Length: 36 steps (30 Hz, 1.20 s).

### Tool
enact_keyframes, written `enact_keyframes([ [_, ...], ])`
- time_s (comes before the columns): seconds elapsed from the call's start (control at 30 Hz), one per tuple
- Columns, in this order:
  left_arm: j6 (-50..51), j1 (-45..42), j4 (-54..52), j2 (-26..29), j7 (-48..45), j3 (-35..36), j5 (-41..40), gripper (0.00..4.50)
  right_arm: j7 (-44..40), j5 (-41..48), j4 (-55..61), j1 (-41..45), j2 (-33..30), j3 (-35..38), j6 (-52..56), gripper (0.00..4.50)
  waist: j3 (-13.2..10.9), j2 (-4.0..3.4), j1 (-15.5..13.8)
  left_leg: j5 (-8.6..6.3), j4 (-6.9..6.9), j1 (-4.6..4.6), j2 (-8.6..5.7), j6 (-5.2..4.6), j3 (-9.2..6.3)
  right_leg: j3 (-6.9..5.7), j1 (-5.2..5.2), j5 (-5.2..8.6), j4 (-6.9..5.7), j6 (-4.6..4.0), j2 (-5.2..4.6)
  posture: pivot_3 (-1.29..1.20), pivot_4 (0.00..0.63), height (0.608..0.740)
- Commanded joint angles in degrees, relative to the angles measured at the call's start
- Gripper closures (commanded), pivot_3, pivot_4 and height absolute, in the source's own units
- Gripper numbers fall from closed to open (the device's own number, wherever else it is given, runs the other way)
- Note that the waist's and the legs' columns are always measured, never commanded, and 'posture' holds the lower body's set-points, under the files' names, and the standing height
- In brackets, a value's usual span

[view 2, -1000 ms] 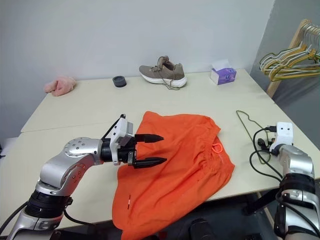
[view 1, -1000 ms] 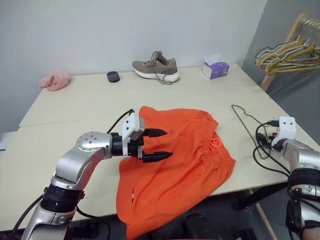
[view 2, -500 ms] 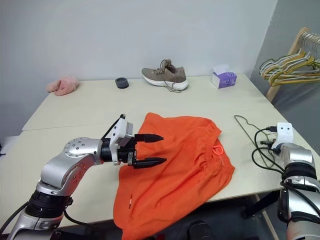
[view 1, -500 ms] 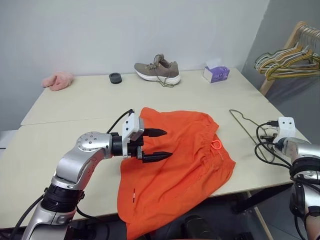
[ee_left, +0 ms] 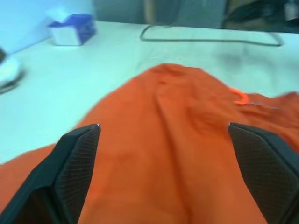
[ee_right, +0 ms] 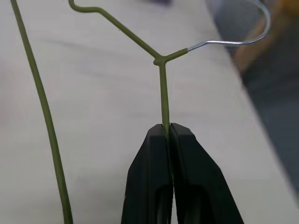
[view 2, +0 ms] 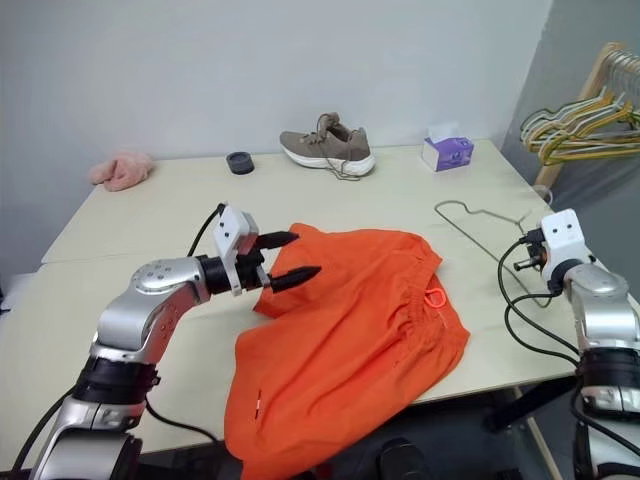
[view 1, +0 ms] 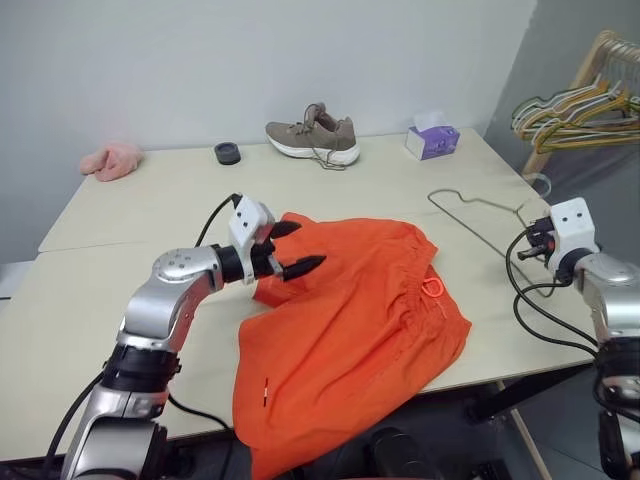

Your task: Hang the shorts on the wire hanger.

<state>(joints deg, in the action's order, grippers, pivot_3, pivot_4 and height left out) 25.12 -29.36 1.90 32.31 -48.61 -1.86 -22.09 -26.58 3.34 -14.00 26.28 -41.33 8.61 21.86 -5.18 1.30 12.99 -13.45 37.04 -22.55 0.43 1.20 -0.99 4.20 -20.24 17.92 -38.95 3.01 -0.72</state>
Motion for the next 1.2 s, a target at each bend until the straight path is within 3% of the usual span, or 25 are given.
enact_keyframes([
  [0.03, -1.5, -4.0, 3.7, -0.1, 2.2, 2.9, 1.1, 0.01, -1.7, -2.2, 8.9, -1.1, -1.6, -2.1, -5.5, 4.50, 0.0, 0.00, -0.1, 0.00, 0.00, -0.02, 0.00, 0.00, -0.01, 0.00, 0.00, 0.00, 0.00, 0.00, 0.00, -0.25, 0.054, 0.740],
  [0.27, 8.8, -7.3, 3.8, 3.7, -9.7, 2.2, -6.2, 0.01, -7.4, -9.7, 17.1, -0.1, -4.9, -11.0, -21.9, 4.50, 0.0, -0.02, 0.4, 0.00, -0.01, -0.17, -0.03, 0.00, 0.03, -0.07, -0.17, -0.01, 0.01, -0.01, -0.02, -0.26, 0.055, 0.740],
  [0.5, 9.0, -8.6, 6.4, 6.2, -14.4, -1.5, -2.6, 0.01, -12.0, -11.5, 18.1, 4.0, -3.6, -15.8, -32.9, 4.50, 0.0, -0.03, 1.3, 0.00, 0.01, -0.20, -0.03, 0.00, -0.07, -0.09, -0.19, -0.04, -0.02, -0.07, -0.04, -0.26, 0.053, 0.740],
  [1.0, 10.9, -4.5, 2.6, 8.0, -22.0, -5.6, -2.4, 0.01, -16.6, -10.2, 18.9, 8.8, 0.4, -18.2, -39.2, 4.50, 0.0, -0.04, 1.4, 0.00, 0.02, -0.23, -0.02, 0.01, -0.26, -0.13, -0.17, -0.14, -0.05, -0.26, -0.22, -0.26, 0.054, 0.740],
  [1.1, 11.0, -4.3, 2.4, 7.8, -21.6, -5.3, -2.0, 0.61, -17.0, -10.2, 19.1, 8.8, 0.9, -18.0, -39.3, 4.50, 0.0, -0.04, 1.4, 0.00, 0.02, -0.22, -0.02, 0.01, -0.26, -0.13, -0.17, -0.14, -0.05, -0.26, -0.22, -0.26, 0.055, 0.740],
  [1.2, 11.9, -4.0, 1.8, 7.8, -21.7, -5.0, -2.5, 1.51, -17.1, -10.2, 19.5, 8.6, 1.7, -17.9, -39.1, 4.50, 0.0, -0.04, 1.4, 0.00, 0.02, -0.22, -0.02, 0.01, -0.27, -0.14, -0.17, -0.15, -0.06, -0.26, -0.24, -0.25, 0.056, 0.740],
])
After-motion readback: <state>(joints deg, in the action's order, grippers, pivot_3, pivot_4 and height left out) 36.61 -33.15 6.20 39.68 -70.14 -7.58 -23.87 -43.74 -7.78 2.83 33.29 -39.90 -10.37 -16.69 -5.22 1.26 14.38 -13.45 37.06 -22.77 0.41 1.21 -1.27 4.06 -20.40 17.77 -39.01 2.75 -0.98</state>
